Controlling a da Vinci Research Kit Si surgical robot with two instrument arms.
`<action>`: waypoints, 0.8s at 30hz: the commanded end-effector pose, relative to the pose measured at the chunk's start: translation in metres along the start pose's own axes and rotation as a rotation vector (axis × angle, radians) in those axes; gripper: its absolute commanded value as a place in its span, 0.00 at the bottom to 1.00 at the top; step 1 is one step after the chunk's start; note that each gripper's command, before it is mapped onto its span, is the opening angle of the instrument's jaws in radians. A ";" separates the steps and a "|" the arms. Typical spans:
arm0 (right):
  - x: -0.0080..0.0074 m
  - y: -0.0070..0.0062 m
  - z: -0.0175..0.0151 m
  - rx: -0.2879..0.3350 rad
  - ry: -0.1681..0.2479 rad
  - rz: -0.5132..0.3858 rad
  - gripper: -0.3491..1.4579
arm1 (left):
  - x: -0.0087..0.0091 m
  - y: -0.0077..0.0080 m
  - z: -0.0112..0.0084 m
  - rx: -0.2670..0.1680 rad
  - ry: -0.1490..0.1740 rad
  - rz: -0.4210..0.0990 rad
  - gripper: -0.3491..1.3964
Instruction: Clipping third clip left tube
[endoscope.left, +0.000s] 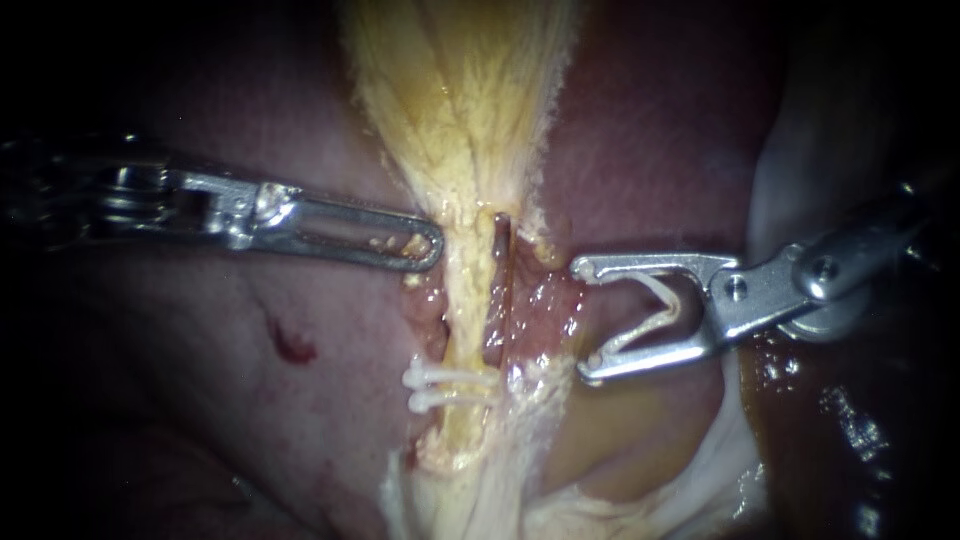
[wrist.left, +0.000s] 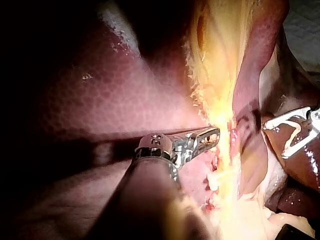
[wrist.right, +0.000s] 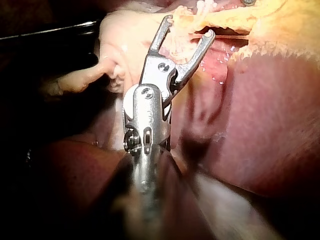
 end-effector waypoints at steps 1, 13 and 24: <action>0.0000 0.0000 0.0000 -0.001 0.000 0.001 0.47 | 0.0000 0.0000 -0.0001 -0.001 0.000 0.000 0.00; 0.0000 0.0000 0.0000 -0.001 0.000 0.001 0.47 | -0.0028 -0.0007 -0.0081 -0.009 -0.024 -0.017 0.00; 0.0001 0.0001 0.0009 0.001 0.002 0.001 0.47 | -0.0039 -0.0012 -0.0103 -0.016 -0.050 -0.029 0.00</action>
